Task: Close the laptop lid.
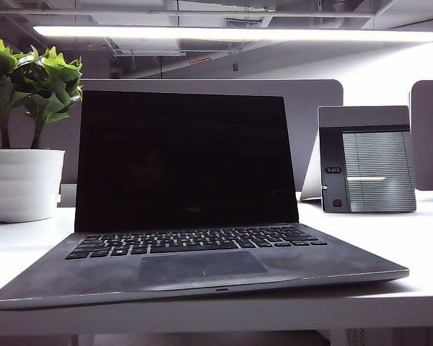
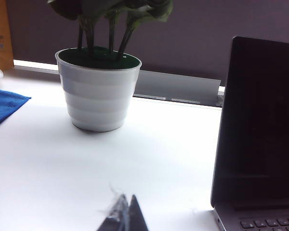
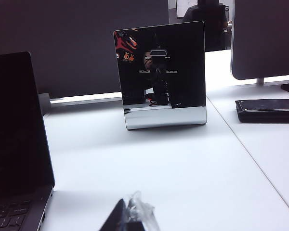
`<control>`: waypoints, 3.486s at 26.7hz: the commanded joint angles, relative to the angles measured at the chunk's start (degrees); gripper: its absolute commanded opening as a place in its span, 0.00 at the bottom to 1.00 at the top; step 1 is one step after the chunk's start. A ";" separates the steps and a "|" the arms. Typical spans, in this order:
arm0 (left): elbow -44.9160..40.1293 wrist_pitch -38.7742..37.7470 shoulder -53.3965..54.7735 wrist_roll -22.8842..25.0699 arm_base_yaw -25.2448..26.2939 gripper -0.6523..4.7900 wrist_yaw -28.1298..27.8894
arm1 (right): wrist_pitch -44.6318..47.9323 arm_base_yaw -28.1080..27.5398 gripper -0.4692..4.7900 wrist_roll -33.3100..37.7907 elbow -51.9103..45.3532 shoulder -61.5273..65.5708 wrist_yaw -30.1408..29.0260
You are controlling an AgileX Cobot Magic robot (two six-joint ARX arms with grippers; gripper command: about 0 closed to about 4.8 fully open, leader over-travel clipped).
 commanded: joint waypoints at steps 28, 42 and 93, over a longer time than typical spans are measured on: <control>21.84 11.61 17.29 -6.12 -0.07 0.11 -3.34 | 17.14 0.04 0.09 12.81 27.96 35.04 2.51; 48.37 24.68 69.81 -3.06 -0.07 0.11 16.85 | 21.38 0.07 0.09 6.78 65.64 89.22 -37.18; 63.82 30.45 103.32 -11.47 8.90 0.11 75.32 | 8.57 2.95 0.09 4.74 92.74 119.19 -64.00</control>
